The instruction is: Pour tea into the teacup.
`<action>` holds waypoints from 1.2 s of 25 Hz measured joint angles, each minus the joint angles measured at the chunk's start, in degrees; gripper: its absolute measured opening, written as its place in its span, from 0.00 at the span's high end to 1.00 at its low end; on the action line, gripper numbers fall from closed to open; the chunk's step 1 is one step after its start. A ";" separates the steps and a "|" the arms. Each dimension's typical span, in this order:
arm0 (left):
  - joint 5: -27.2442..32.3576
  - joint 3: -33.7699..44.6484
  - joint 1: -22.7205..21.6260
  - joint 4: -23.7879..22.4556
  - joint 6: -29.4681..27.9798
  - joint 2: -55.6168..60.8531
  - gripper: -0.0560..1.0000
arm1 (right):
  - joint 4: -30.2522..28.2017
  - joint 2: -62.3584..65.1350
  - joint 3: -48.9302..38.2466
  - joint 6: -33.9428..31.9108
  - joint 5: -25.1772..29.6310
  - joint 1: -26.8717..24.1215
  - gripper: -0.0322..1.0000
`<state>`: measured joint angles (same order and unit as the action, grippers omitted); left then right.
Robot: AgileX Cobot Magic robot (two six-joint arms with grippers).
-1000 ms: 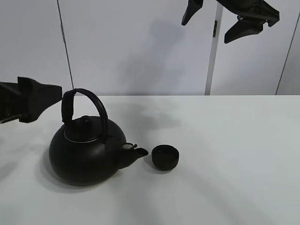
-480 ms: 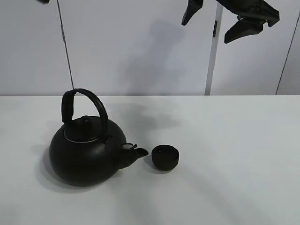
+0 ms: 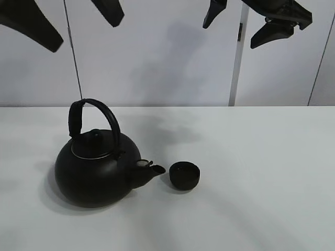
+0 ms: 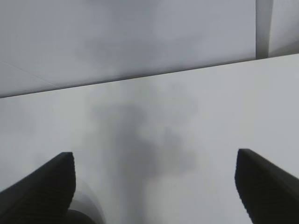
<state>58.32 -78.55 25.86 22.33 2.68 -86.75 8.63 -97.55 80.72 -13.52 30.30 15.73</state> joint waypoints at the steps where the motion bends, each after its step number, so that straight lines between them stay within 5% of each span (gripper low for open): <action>1: 0.07 -0.05 0.00 0.99 -0.18 -0.73 0.29 | 0.06 0.00 0.00 0.00 0.33 0.00 0.35; 10: 0.45 -0.22 0.00 5.41 -5.47 -4.14 0.29 | 5.65 0.00 0.00 -0.12 11.86 0.00 0.35; 30: 1.14 -0.22 0.00 5.56 -7.44 -4.14 0.29 | 10.08 0.00 0.00 -0.17 17.87 0.00 0.35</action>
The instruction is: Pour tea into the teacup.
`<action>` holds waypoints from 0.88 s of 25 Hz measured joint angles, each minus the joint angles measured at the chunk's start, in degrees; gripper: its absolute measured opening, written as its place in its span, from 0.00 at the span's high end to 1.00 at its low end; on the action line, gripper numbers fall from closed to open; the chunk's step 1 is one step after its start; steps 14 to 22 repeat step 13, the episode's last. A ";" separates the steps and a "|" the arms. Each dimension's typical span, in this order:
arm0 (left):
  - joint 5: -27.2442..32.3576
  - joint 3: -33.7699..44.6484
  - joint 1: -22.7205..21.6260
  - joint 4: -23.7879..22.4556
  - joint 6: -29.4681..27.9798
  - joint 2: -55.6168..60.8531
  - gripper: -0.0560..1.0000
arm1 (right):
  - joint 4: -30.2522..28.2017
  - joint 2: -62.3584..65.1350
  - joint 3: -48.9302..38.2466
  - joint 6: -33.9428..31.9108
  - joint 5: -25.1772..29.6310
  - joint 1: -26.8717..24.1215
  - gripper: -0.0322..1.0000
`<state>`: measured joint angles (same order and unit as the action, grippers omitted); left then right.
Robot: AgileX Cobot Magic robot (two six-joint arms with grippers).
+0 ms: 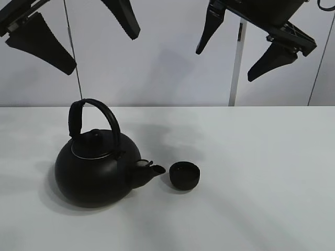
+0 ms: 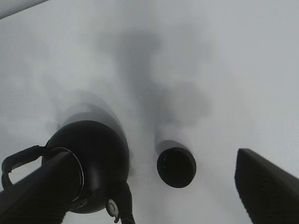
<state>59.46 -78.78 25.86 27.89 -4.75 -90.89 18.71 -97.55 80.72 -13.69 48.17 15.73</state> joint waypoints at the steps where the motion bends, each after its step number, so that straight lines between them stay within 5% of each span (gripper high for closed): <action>1: -0.05 0.00 0.00 0.00 0.00 0.00 0.29 | 0.00 0.00 0.00 0.00 0.06 0.00 0.35; 22: -0.30 0.00 0.00 0.00 0.00 0.00 0.29 | 0.19 0.00 0.00 0.00 0.46 0.00 0.35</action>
